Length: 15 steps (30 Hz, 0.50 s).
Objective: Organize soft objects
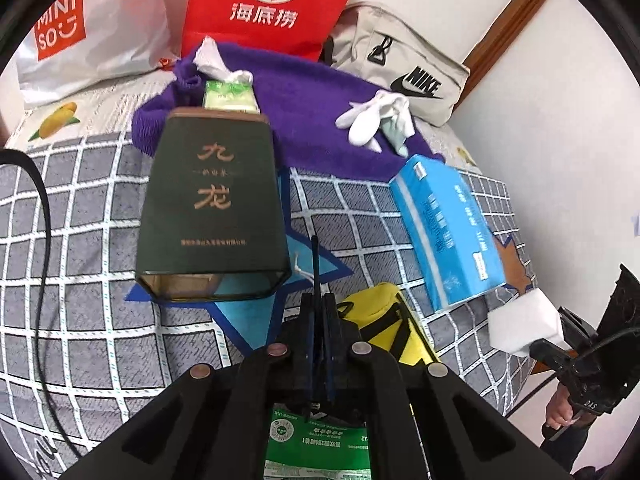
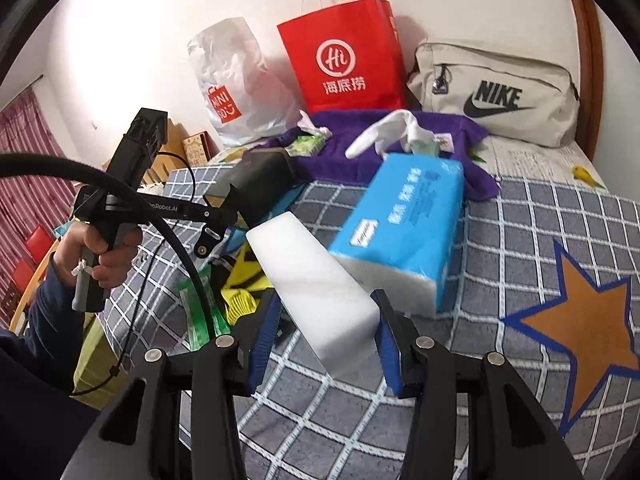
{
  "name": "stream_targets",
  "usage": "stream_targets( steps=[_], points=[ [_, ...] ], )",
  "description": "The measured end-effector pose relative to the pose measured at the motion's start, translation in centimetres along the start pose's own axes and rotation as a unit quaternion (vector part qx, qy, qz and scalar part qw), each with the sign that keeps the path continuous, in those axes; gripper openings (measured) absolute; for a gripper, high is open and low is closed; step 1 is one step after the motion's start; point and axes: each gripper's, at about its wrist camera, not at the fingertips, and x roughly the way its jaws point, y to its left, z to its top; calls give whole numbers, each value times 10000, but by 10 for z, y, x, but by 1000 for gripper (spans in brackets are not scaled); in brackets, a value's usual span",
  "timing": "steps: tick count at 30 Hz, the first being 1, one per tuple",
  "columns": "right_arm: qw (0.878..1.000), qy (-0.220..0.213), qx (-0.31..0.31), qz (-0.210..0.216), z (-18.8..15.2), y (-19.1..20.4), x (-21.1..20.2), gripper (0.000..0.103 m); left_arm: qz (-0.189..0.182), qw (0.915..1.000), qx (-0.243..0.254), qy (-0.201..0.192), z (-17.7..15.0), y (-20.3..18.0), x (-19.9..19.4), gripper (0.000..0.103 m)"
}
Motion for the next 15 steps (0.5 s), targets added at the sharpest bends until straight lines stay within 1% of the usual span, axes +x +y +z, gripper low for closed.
stream_targets(
  steps=[4,8,15],
  points=[
    [10000,-59,-72,-11,14,5,2,46,-113,9999,-35,-107,5,0,-12,4],
    [9998,-155,-120,-33,31,6,3,46,-135,9996,-18,-230,15,0,-23,4],
    [9993,-339,-128,-121,74,-4,16,46,-46,9991,22,-421,43,4,-36,4]
  ],
)
